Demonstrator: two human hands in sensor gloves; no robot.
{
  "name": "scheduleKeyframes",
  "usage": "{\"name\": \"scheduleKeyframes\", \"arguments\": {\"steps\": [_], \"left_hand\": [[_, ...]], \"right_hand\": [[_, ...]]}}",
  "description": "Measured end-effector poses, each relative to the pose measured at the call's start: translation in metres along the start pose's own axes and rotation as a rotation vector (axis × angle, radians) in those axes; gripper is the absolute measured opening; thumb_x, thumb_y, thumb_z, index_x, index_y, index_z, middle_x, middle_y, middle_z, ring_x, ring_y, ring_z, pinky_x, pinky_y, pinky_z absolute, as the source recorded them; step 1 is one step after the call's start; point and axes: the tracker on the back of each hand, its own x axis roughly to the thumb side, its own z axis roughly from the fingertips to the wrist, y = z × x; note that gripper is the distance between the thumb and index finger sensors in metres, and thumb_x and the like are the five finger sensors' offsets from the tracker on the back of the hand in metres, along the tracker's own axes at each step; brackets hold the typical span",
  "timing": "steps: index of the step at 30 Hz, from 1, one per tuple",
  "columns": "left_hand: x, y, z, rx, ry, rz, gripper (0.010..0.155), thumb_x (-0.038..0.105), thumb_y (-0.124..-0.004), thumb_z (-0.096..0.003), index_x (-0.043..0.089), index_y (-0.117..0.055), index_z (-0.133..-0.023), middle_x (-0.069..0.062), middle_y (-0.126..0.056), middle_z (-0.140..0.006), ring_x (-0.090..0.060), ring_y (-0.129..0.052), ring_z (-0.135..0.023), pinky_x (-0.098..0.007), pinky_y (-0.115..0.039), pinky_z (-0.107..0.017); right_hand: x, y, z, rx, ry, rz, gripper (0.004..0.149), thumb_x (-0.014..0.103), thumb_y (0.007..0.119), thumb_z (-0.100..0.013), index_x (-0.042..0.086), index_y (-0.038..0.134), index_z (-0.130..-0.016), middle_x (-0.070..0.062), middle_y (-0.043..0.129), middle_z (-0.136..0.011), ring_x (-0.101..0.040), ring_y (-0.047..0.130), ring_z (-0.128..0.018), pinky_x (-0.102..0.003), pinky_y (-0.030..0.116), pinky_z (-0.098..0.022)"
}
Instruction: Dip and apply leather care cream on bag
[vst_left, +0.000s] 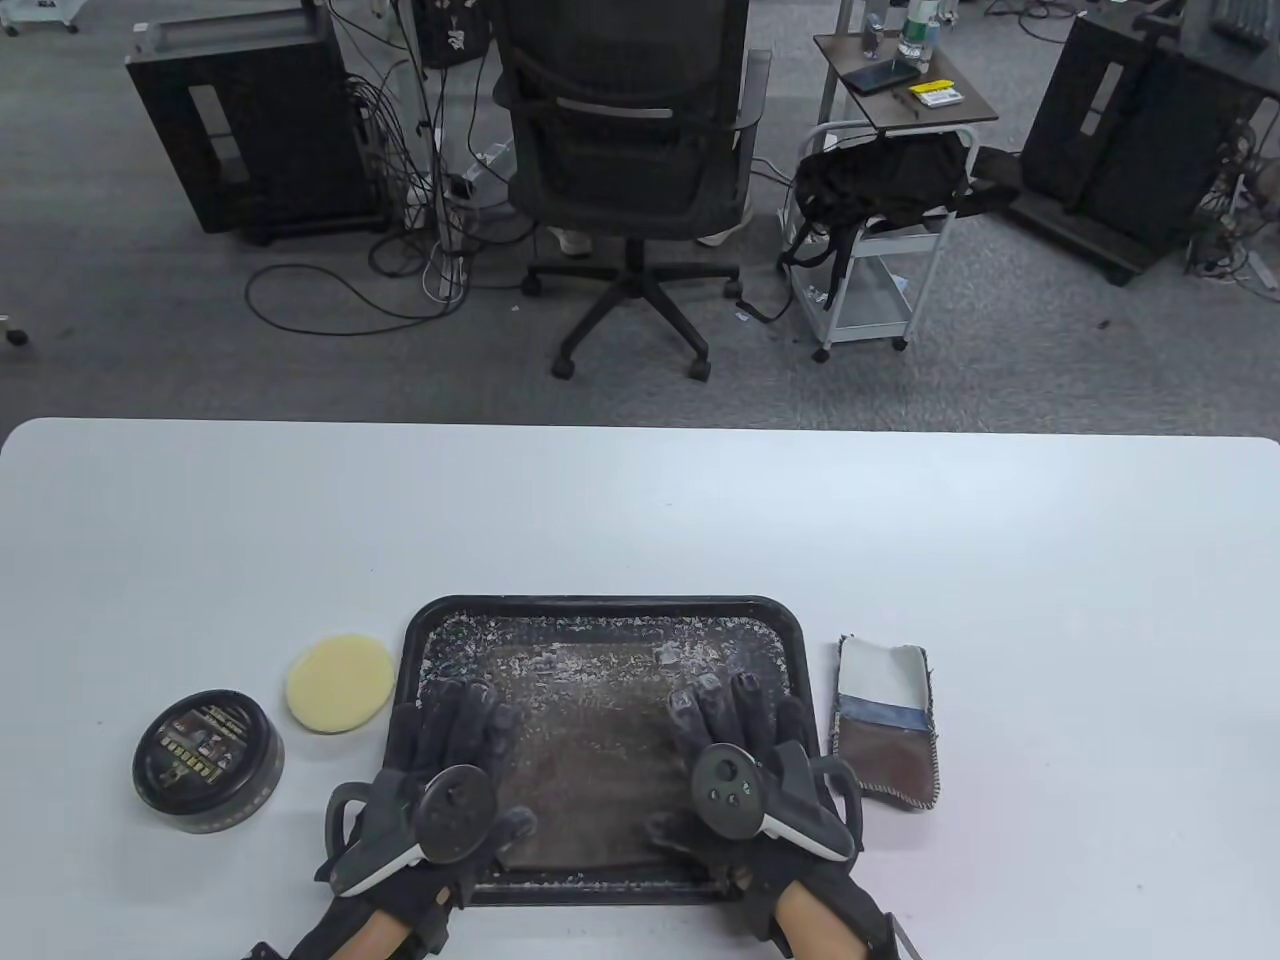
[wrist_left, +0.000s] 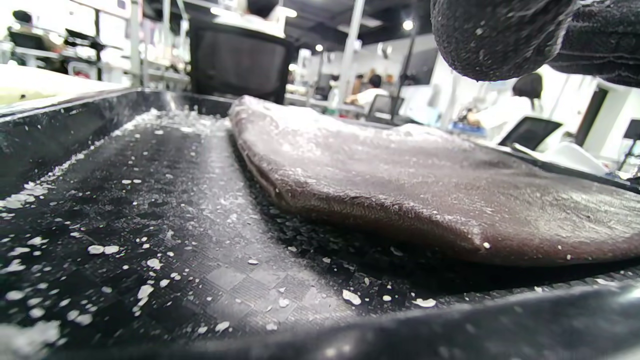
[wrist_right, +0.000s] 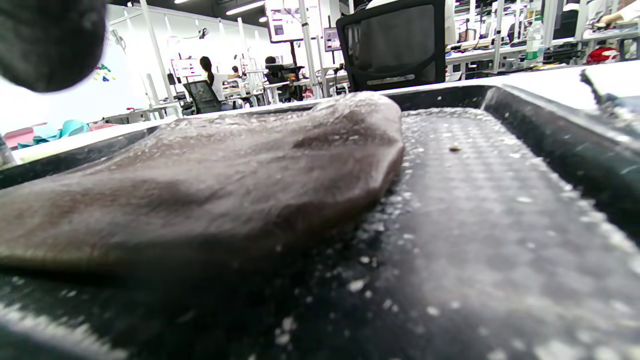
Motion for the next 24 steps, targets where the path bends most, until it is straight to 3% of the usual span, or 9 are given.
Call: {"name": "scheduleKeyframes", "arguments": {"steps": [7, 17, 21, 24], "left_hand": [[-0.003, -0.001, -0.001, -0.011, 0.003, 0.012, 0.092, 0.060, -0.077, -0.0391, 0.035, -0.016, -0.104, 0.007, 0.000, -0.112, -0.023, -0.004, -0.111, -0.061, -0.014, -0.079], [0.004, 0.002, 0.001, 0.001, -0.025, -0.021, 0.092, 0.059, -0.076, -0.0392, 0.035, -0.017, -0.104, 0.007, -0.002, -0.112, -0.023, -0.006, -0.111, -0.062, -0.014, -0.079], [0.002, 0.004, 0.003, 0.009, -0.015, -0.014, 0.091, 0.059, -0.076, -0.0392, 0.035, -0.018, -0.105, 0.006, -0.003, -0.113, -0.023, -0.006, -0.112, -0.062, -0.014, -0.079], [0.000, 0.005, 0.004, 0.009, -0.008, 0.000, 0.090, 0.059, -0.077, -0.0392, 0.034, -0.020, -0.105, 0.006, -0.004, -0.113, -0.023, -0.007, -0.112, -0.062, -0.014, -0.079]], "right_hand": [[-0.024, -0.023, 0.006, -0.079, 0.063, -0.016, 0.103, 0.061, 0.083, -0.036, 0.023, 0.024, -0.111, -0.010, 0.015, -0.116, -0.045, 0.013, -0.103, -0.072, 0.017, -0.066], [-0.091, -0.055, 0.034, -0.121, 0.263, 0.019, 0.095, 0.047, 0.091, -0.036, 0.020, 0.039, -0.111, -0.011, 0.030, -0.116, -0.045, 0.031, -0.105, -0.072, 0.032, -0.069], [-0.115, -0.054, 0.039, -0.058, 0.342, 0.002, 0.095, 0.044, 0.093, -0.035, 0.020, 0.040, -0.111, -0.011, 0.031, -0.116, -0.045, 0.033, -0.105, -0.071, 0.032, -0.069], [-0.128, -0.042, 0.034, 0.050, 0.380, -0.012, 0.093, 0.041, 0.093, -0.035, 0.020, 0.042, -0.110, -0.010, 0.033, -0.116, -0.045, 0.033, -0.105, -0.072, 0.031, -0.068]]}}
